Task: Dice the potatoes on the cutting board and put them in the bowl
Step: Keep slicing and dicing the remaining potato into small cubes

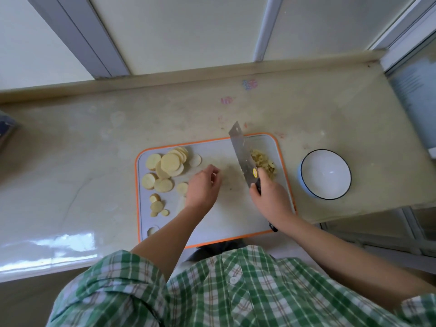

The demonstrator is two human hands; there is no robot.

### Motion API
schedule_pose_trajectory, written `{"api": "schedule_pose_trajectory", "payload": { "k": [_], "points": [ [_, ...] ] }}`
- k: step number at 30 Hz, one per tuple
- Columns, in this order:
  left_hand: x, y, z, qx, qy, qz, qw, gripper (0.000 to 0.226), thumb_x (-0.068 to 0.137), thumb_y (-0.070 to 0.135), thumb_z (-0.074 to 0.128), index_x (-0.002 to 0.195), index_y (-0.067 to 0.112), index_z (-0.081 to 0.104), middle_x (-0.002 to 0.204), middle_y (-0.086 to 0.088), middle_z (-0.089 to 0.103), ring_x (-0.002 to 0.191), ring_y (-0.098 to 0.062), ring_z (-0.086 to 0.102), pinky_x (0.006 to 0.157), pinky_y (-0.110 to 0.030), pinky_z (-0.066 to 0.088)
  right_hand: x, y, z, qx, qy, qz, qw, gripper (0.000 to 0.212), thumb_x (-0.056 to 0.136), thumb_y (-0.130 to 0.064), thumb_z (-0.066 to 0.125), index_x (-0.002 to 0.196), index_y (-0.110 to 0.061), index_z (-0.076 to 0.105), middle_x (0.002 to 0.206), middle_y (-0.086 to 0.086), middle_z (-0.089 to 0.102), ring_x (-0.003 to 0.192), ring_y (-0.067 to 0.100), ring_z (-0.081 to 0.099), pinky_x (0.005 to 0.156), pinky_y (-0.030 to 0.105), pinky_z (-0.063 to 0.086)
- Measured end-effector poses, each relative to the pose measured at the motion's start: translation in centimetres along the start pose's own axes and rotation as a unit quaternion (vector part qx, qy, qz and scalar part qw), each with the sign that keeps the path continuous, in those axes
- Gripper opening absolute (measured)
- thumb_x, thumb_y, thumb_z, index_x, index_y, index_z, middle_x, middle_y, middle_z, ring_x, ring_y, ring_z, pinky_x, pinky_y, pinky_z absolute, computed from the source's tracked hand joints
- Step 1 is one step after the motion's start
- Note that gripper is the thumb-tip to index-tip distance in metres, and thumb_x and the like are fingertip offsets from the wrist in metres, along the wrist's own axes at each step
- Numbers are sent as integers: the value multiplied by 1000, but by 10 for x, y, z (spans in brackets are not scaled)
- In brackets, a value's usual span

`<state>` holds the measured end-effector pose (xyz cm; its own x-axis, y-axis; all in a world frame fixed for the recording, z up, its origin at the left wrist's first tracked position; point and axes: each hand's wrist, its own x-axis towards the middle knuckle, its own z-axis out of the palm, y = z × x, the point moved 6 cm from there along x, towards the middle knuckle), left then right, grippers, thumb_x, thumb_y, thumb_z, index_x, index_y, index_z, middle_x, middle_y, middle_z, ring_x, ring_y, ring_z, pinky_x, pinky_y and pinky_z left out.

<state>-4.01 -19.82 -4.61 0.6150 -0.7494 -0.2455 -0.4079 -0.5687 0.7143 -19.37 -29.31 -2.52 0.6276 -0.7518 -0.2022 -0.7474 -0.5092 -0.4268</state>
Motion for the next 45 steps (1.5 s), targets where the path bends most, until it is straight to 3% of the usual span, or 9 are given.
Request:
{"api": "schedule_pose_trajectory", "payload": {
  "k": [4,8,14,19,23,26,29,33,45],
  "points": [
    [3,32,14,-249,-89,-110,958,40,97,48,44,101,11,56,69,-5,66,52,-18,58,46,-29,45,-11,-25,-7,-31,11,-65,997,48,90,-20,53,137,-22,40,90,5,67,80,33,63,58,35,38],
    [7,39,14,-245,-43,-117,961,16,95,10,39,97,-1,49,61,-12,58,41,-19,49,42,-26,38,-16,-29,-7,28,-51,-114,992,48,96,-30,46,142,-31,34,75,-5,57,72,26,61,57,33,34],
    [6,24,10,-260,-1,-146,954,14,94,8,35,90,6,48,65,-9,51,44,-19,44,39,-24,33,-7,-8,1,127,-206,-84,967,42,102,-49,20,140,-64,12,76,0,65,55,15,57,61,39,51],
    [6,18,10,-277,9,-154,948,16,93,13,36,85,13,49,63,-3,48,52,-20,42,48,-30,35,4,-2,-2,104,-194,-38,975,46,102,-50,13,147,-54,9,62,-17,43,69,20,57,74,41,51],
    [7,19,10,-256,14,-141,956,16,84,25,38,83,17,52,67,-1,52,60,-24,46,55,-35,37,11,0,2,105,-194,-49,974,43,102,-48,20,144,-58,15,113,-1,67,97,24,62,81,35,48],
    [7,23,9,-249,11,-127,960,15,85,23,39,76,20,51,64,1,50,59,-24,45,57,-38,37,18,-3,1,118,-187,-49,974,44,102,-47,23,143,-60,13,79,-2,61,77,21,59,69,33,42],
    [6,27,7,-246,7,-119,962,15,87,22,40,75,23,50,64,3,50,60,-22,45,58,-37,36,22,-9,3,110,-195,-74,972,43,100,-50,24,141,-62,18,89,1,65,80,20,60,73,33,48],
    [6,26,7,-252,9,-125,959,14,77,31,37,75,21,48,64,1,47,63,-24,43,57,-40,34,28,-5,-7,77,-156,-50,983,44,103,-43,25,146,-50,23,64,-9,47,61,12,48,55,28,33],
    [5,21,0,-229,28,-146,962,13,83,26,37,76,18,44,66,-2,45,62,-24,42,58,-40,36,25,-5,-17,52,-173,-82,980,43,103,-40,29,144,-34,40,71,-5,59,64,12,54,59,30,39]
  ]
}}
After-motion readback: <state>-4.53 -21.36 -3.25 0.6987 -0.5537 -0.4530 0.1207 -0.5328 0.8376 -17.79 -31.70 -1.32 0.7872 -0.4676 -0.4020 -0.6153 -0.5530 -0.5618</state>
